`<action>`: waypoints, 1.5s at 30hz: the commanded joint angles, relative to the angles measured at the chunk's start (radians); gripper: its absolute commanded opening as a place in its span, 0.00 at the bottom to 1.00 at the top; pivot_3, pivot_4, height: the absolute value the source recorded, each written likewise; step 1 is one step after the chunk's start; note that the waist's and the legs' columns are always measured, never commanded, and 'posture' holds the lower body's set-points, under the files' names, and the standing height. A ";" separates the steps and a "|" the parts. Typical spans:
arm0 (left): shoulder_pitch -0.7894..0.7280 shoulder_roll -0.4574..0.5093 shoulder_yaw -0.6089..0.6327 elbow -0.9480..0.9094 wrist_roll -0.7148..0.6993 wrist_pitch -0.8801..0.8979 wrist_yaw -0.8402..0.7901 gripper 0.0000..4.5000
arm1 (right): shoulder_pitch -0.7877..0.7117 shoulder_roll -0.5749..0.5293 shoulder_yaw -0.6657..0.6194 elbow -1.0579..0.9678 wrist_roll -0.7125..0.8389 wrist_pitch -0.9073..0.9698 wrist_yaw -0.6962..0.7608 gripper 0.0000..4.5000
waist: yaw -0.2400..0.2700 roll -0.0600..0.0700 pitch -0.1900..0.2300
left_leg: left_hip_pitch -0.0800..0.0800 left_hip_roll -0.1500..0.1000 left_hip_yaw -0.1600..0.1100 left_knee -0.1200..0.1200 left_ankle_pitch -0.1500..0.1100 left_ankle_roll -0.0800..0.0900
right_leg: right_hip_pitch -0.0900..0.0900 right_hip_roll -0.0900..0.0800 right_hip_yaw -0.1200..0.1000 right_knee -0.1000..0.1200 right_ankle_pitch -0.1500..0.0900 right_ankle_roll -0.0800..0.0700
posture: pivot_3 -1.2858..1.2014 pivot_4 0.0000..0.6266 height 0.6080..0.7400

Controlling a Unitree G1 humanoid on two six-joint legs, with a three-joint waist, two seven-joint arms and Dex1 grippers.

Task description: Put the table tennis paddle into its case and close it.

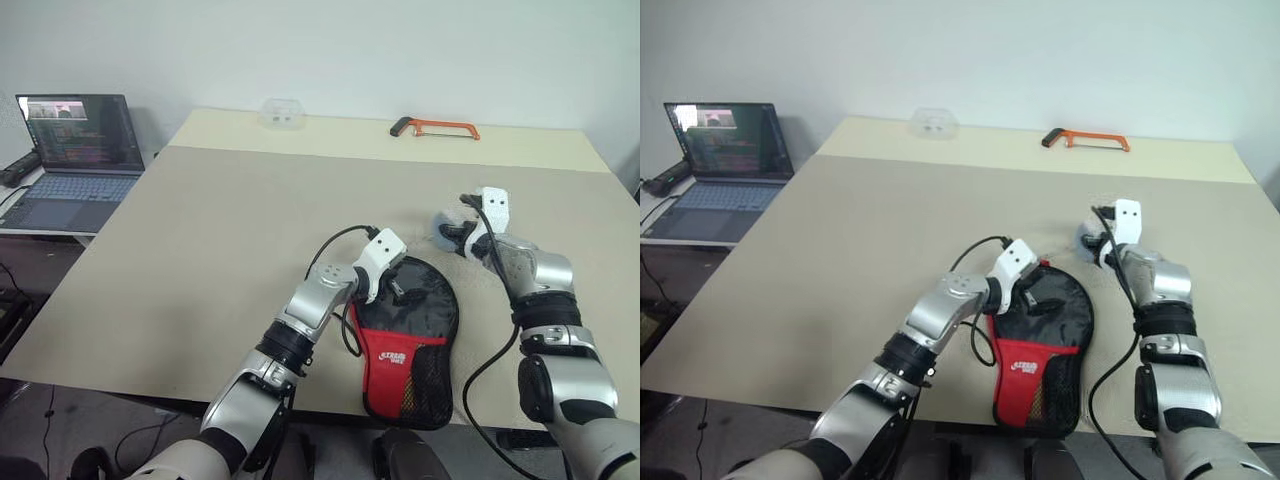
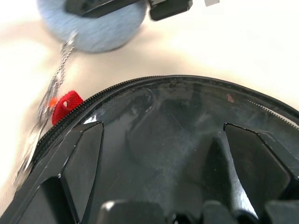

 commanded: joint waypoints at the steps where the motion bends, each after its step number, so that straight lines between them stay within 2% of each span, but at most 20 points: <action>1: 0.043 0.032 -0.010 0.070 0.015 0.039 -0.005 1.00 | 0.016 -0.095 -0.038 -0.036 -0.037 -0.036 -0.020 0.14 | 0.002 0.000 0.000 | 0.000 0.000 0.000 0.000 0.000 0.000 | 0.000 0.000 0.000 0.000 0.000 0.000 | 0.52 0.24 1.00; 8: 0.051 0.044 -0.017 0.063 0.017 0.044 -0.010 1.00 | 0.041 -0.187 -0.051 -0.052 -0.028 -0.016 0.012 0.14 | 0.008 0.000 0.000 | 0.000 -0.001 -0.001 0.000 0.001 0.001 | 0.002 -0.003 -0.001 -0.001 0.001 0.002 | 0.52 0.24 1.00; 14: 0.058 0.048 -0.020 0.053 0.015 0.049 -0.010 1.00 | 0.129 -0.286 -0.072 -0.159 -0.009 0.070 0.068 0.14 | 0.033 0.000 0.000 | 0.000 -0.003 -0.002 0.000 0.002 0.004 | 0.004 -0.007 -0.003 -0.002 0.001 0.004 | 0.52 0.24 1.00; 18: 0.054 0.050 -0.020 0.066 0.016 0.041 -0.012 1.00 | 0.268 -0.384 -0.042 -0.389 0.055 0.218 0.215 0.14 | 0.038 0.000 0.000 | -0.001 -0.007 -0.002 0.000 0.003 0.007 | 0.005 -0.011 -0.003 -0.003 0.002 0.006 | 0.52 0.24 1.00; 21: 0.048 0.054 -0.022 0.078 0.018 0.033 -0.015 1.00 | 0.412 -0.491 -0.010 -0.566 0.092 0.246 0.345 0.14 | 0.027 0.001 0.000 | 0.000 -0.014 -0.003 0.000 0.002 0.007 | 0.005 -0.012 -0.003 -0.004 0.001 0.007 | 0.52 0.24 1.00; 26: 0.036 0.055 -0.030 0.095 0.020 0.019 -0.022 1.00 | 0.665 -0.658 0.001 -0.795 0.093 0.136 0.551 0.13 | 0.016 0.000 0.000 | 0.002 -0.014 -0.005 0.000 0.002 0.007 | 0.007 -0.011 -0.003 -0.004 -0.001 0.012 | 0.52 0.24 1.00; 30: 0.029 0.051 -0.041 0.114 0.026 0.005 -0.029 1.00 | 0.814 -0.721 -0.042 -0.920 0.123 0.062 0.684 0.12 | 0.017 -0.001 0.000 | 0.003 -0.014 -0.007 0.000 0.002 0.007 | 0.009 -0.011 -0.005 -0.006 -0.001 0.013 | 0.52 0.24 1.00; 40: -0.005 0.029 -0.041 0.172 0.035 -0.030 -0.033 1.00 | 1.013 -0.790 -0.090 -1.050 0.112 -0.042 0.826 0.12 | 0.022 -0.003 0.000 | 0.003 -0.015 -0.009 0.000 0.002 0.008 | 0.010 -0.012 -0.006 -0.009 -0.001 0.013 | 0.52 0.24 1.00; 45: -0.012 0.026 -0.042 0.195 0.041 -0.044 -0.035 1.00 | 1.113 -0.800 -0.112 -1.071 0.057 -0.172 0.890 0.12 | 0.024 -0.003 0.000 | 0.003 -0.015 -0.010 0.000 0.002 0.008 | 0.011 -0.012 -0.006 -0.009 -0.001 0.013 | 0.52 0.24 1.00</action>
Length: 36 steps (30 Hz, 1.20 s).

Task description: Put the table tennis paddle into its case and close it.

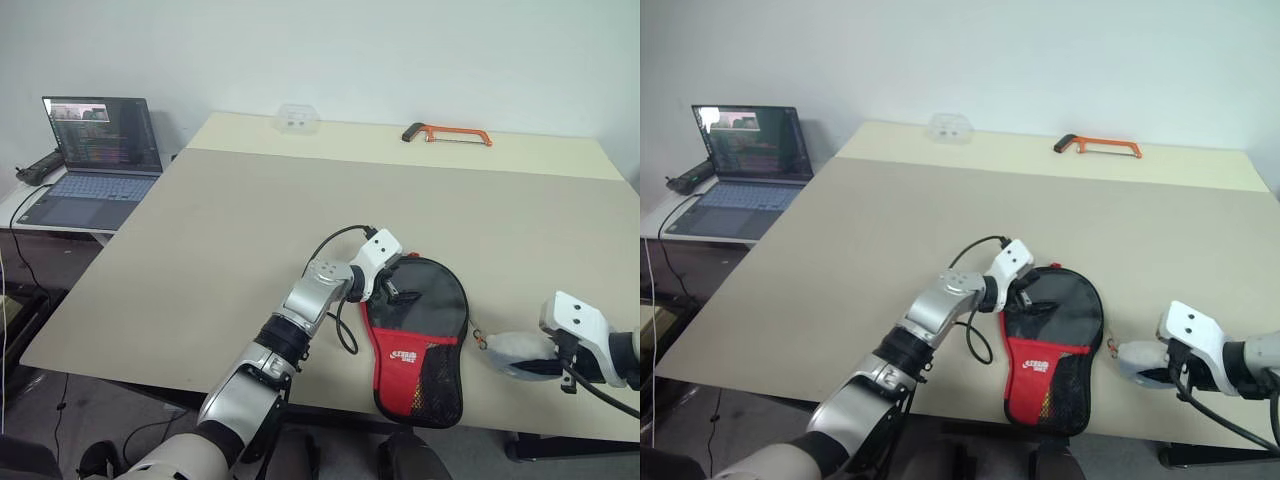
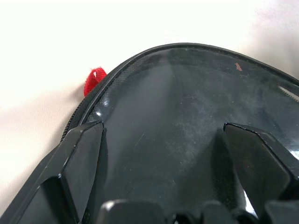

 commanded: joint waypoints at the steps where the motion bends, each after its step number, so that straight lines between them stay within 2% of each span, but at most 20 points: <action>1: 0.032 0.008 -0.033 0.089 0.038 0.026 0.000 1.00 | 0.061 -0.018 -0.049 -0.049 -0.023 -0.080 0.066 0.12 | 0.000 0.000 0.000 | 0.000 0.000 0.000 0.000 0.000 0.000 | 0.000 0.000 0.000 0.000 0.000 0.000 | 0.52 0.24 1.00; 6: 0.037 0.007 -0.040 0.094 0.045 0.022 -0.003 1.00 | 0.141 -0.020 -0.050 -0.130 -0.022 -0.100 0.120 0.12 | 0.000 0.000 0.000 | 0.000 0.000 -0.001 0.000 0.000 0.000 | 0.001 0.000 -0.001 0.000 0.000 0.000 | 0.52 0.24 1.00; 11: 0.037 -0.018 -0.053 0.101 0.057 0.026 -0.001 1.00 | 0.198 -0.017 0.123 -0.215 -0.074 -0.144 0.118 0.12 | 0.004 -0.002 -0.002 | 0.000 0.000 -0.003 0.000 0.000 0.000 | 0.002 0.000 -0.003 -0.002 0.000 0.000 | 0.52 0.24 1.00; 14: 0.036 -0.023 -0.050 0.104 0.062 0.026 -0.002 1.00 | 0.200 -0.018 0.166 -0.233 -0.089 -0.152 0.108 0.12 | 0.003 -0.002 -0.004 | 0.000 0.000 -0.007 0.000 0.000 0.000 | 0.005 0.000 -0.009 -0.009 0.000 0.001 | 0.52 0.24 1.00; 24: 0.042 -0.024 -0.048 0.104 0.074 0.024 -0.004 1.00 | 0.249 -0.028 0.261 -0.336 -0.096 -0.146 0.111 0.12 | 0.002 -0.003 -0.005 | 0.000 0.000 -0.017 0.000 0.000 0.000 | 0.013 -0.002 -0.020 -0.011 -0.001 -0.002 | 0.52 0.24 1.00; 29: 0.045 -0.022 -0.044 0.105 0.076 0.025 -0.003 1.00 | 0.235 -0.031 0.224 -0.321 -0.095 -0.105 0.092 0.12 | 0.002 -0.003 -0.005 | 0.000 0.000 -0.018 0.000 0.000 0.000 | 0.015 -0.002 -0.021 -0.011 -0.001 -0.002 | 0.52 0.24 1.00; 36: 0.039 -0.022 -0.042 0.116 0.078 0.022 -0.003 1.00 | 0.089 -0.041 0.071 -0.178 -0.044 -0.069 0.119 0.12 | 0.000 -0.003 -0.005 | 0.002 0.000 -0.018 0.000 0.000 0.000 | 0.016 -0.003 -0.022 -0.011 -0.001 -0.002 | 0.52 0.24 1.00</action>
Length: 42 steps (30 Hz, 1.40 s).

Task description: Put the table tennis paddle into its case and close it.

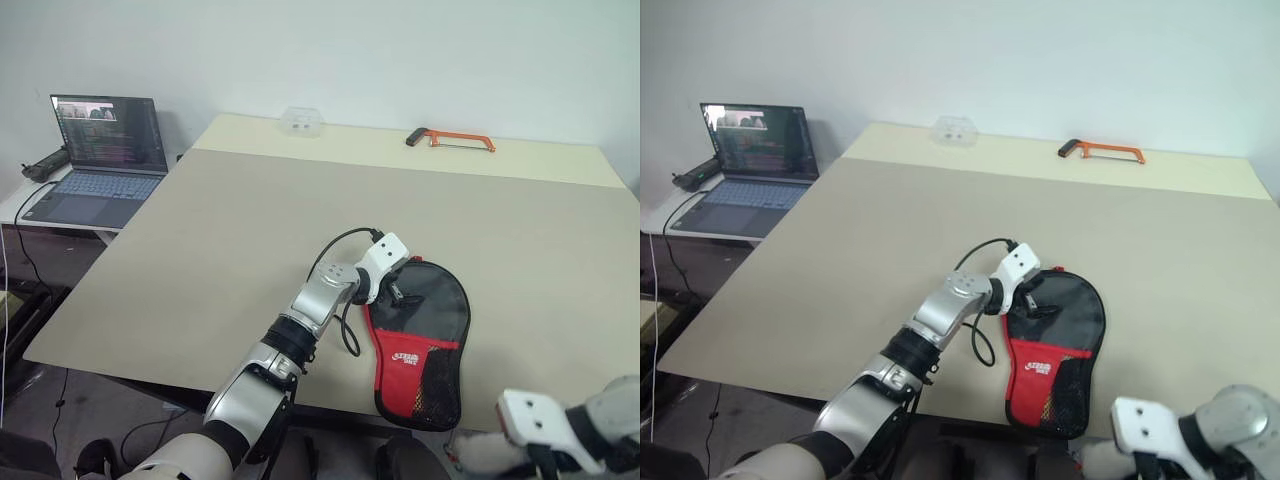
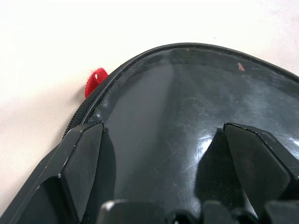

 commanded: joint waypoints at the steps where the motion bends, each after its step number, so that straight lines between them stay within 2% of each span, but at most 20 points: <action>1: 0.039 0.005 -0.032 0.089 0.027 0.037 -0.006 1.00 | -0.084 -0.017 -0.096 0.066 0.048 0.017 0.022 0.12 | 0.000 0.000 0.000 | 0.000 0.000 0.000 0.000 0.000 0.000 | 0.000 0.000 0.000 0.000 0.000 0.000 | 0.52 0.24 1.00; 4: 0.034 0.000 -0.029 0.096 0.026 0.034 -0.003 1.00 | -0.150 -0.025 -0.117 0.139 0.045 0.010 0.033 0.12 | 0.001 0.000 0.000 | 0.000 0.000 0.000 0.000 0.000 0.000 | 0.000 0.000 0.000 0.000 0.000 0.000 | 0.52 0.24 1.00; 7: 0.031 -0.005 -0.026 0.101 0.025 0.031 -0.001 1.00 | -0.193 -0.043 -0.061 0.202 -0.009 0.008 0.013 0.12 | 0.003 0.001 0.000 | 0.000 0.000 -0.001 0.000 0.000 0.000 | 0.001 -0.001 0.001 -0.001 0.000 -0.001 | 0.52 0.24 1.00; 13: 0.016 0.007 -0.012 0.105 0.021 0.027 -0.003 1.00 | -0.228 -0.063 -0.011 0.270 -0.046 0.000 0.022 0.56 | 0.002 0.002 -0.001 | 0.000 0.000 -0.001 0.000 0.001 0.001 | 0.001 -0.003 0.001 -0.001 0.000 0.000 | 0.52 0.24 1.00; 18: 0.018 0.065 0.017 0.008 -0.020 0.047 -0.071 1.00 | -0.236 -0.101 -0.075 0.360 -0.038 -0.023 0.062 0.95 | -0.005 0.002 0.000 | 0.000 0.000 0.000 -0.001 0.001 0.001 | 0.000 -0.003 0.001 0.000 0.000 0.000 | 0.52 0.24 1.00; 19: 0.019 0.081 0.042 -0.030 -0.048 0.067 -0.091 1.00 | -0.249 -0.113 -0.101 0.399 -0.024 -0.017 0.081 1.00 | -0.009 0.003 0.000 | 0.000 0.000 0.001 -0.001 0.001 0.001 | 0.000 -0.003 0.001 0.000 0.000 0.000 | 0.52 0.24 1.00; 24: 0.048 0.193 0.176 -0.248 -0.188 0.167 -0.152 1.00 | -0.343 -0.152 -0.196 0.597 0.027 -0.058 0.170 1.00 | -0.032 0.009 0.010 | -0.001 0.000 0.001 -0.001 0.001 0.001 | -0.003 -0.002 0.001 0.002 0.001 -0.002 | 0.52 0.24 1.00; 28: 0.072 0.342 0.276 -0.443 -0.314 0.197 -0.261 1.00 | -0.515 -0.136 -0.233 0.710 0.137 -0.026 0.232 1.00 | -0.037 0.010 0.018 | -0.005 0.000 0.003 -0.002 0.001 0.001 | -0.010 0.002 0.003 0.005 0.003 -0.005 | 0.52 0.24 1.00; 33: 0.099 0.550 0.357 -0.564 -0.412 0.216 -0.395 1.00 | -0.617 -0.106 -0.237 0.816 0.181 -0.031 0.253 1.00 | -0.023 0.010 0.019 | -0.009 0.001 0.002 -0.002 0.001 0.000 | -0.013 0.001 0.002 0.006 0.002 -0.006 | 0.52 0.24 1.00; 37: 0.156 0.734 0.445 -0.599 -0.461 0.228 -0.465 1.00 | -0.575 -0.108 -0.316 0.844 0.246 0.031 0.318 1.00 | -0.023 0.011 0.020 | -0.012 0.002 0.003 -0.002 0.001 0.000 | -0.015 -0.004 0.001 0.005 0.001 -0.004 | 0.52 0.24 1.00; 42: 0.231 0.902 0.553 -0.623 -0.525 0.243 -0.520 1.00 | -0.469 -0.114 -0.443 0.858 0.249 0.037 0.349 1.00 | -0.023 0.009 0.023 | -0.014 0.000 0.004 -0.002 0.001 0.000 | -0.016 -0.007 0.000 0.004 0.001 -0.003 | 0.52 0.24 1.00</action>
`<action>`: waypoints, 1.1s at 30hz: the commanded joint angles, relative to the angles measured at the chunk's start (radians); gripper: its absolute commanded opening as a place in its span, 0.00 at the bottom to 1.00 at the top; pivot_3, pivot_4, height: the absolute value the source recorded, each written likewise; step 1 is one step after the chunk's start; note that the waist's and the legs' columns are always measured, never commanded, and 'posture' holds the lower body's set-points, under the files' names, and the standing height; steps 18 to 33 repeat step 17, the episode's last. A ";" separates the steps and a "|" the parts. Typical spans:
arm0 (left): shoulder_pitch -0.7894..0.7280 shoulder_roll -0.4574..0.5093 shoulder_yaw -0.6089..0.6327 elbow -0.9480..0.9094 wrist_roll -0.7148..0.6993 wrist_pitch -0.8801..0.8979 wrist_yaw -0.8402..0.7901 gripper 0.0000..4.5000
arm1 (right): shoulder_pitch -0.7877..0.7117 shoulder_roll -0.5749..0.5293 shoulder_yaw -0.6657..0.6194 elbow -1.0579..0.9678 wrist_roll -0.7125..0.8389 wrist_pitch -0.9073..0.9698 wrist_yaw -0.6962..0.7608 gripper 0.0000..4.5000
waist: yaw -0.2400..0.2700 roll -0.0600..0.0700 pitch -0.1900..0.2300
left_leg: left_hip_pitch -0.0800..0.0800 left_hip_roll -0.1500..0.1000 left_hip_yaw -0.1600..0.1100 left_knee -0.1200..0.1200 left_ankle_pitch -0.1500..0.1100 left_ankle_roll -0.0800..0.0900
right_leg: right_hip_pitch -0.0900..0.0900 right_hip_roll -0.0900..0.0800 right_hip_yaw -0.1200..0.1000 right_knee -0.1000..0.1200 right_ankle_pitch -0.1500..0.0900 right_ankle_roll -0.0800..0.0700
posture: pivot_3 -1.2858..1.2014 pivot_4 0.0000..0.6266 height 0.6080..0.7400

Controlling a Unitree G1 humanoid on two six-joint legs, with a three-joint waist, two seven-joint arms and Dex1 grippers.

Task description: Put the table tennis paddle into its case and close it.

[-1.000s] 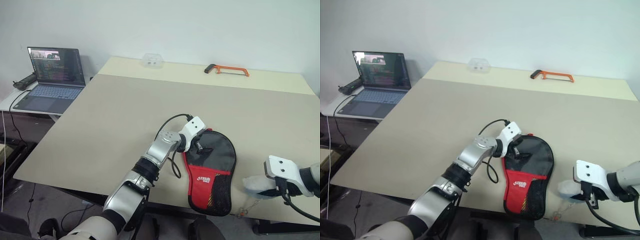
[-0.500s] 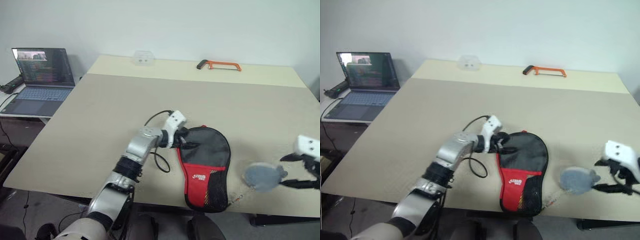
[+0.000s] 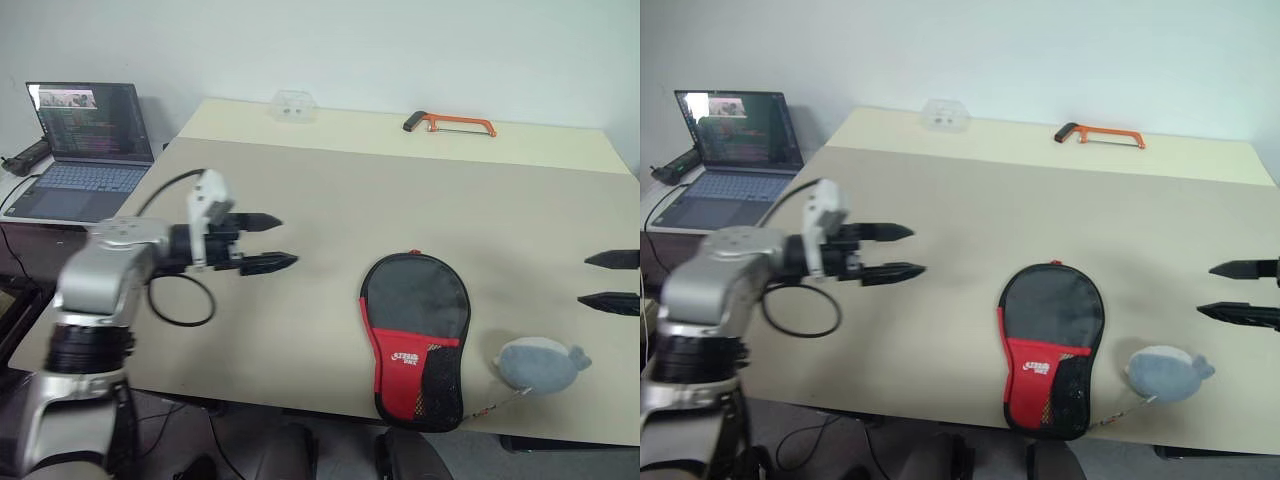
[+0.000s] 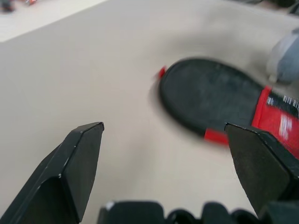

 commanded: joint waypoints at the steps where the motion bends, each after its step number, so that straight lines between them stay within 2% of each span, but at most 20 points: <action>1: 0.027 0.097 0.104 -0.047 -0.064 0.011 -0.045 1.00 | 0.030 -0.014 -0.134 0.008 0.045 0.030 0.055 1.00 | -0.001 0.000 0.001 | 0.000 0.000 0.000 0.000 0.000 0.000 | 0.000 0.000 0.000 0.000 0.000 0.000 | 0.52 0.24 1.00; 4: 0.026 0.149 0.115 0.011 -0.052 -0.027 -0.058 1.00 | 0.025 0.022 -0.157 -0.025 0.097 0.077 0.028 1.00 | -0.003 0.000 0.001 | 0.001 0.001 0.000 0.000 0.000 0.000 | 0.000 0.000 -0.001 0.002 0.000 0.000 | 0.52 0.24 1.00; 9: -0.014 0.178 0.096 0.062 -0.040 -0.038 -0.050 1.00 | 0.069 0.050 -0.194 -0.080 0.128 0.096 0.037 1.00 | -0.003 -0.002 0.003 | 0.002 0.000 0.000 0.002 0.001 0.001 | -0.001 0.000 0.000 0.008 0.000 0.000 | 0.52 0.24 1.00; 17: -0.012 0.171 0.080 0.062 -0.035 -0.026 -0.020 1.00 | 0.077 0.057 -0.220 -0.195 0.180 0.164 -0.003 1.00 | -0.006 -0.002 0.003 | 0.003 0.001 0.002 0.002 0.001 0.001 | -0.003 0.001 0.001 0.014 -0.001 -0.001 | 0.52 0.24 1.00; 33: -0.012 0.171 0.080 0.062 -0.035 -0.026 -0.020 1.00 | 0.077 0.057 -0.220 -0.195 0.180 0.164 -0.003 1.00 | -0.006 -0.002 0.003 | 0.003 0.001 0.002 0.002 0.001 0.001 | -0.003 0.001 0.001 0.014 -0.001 -0.001 | 0.52 0.24 1.00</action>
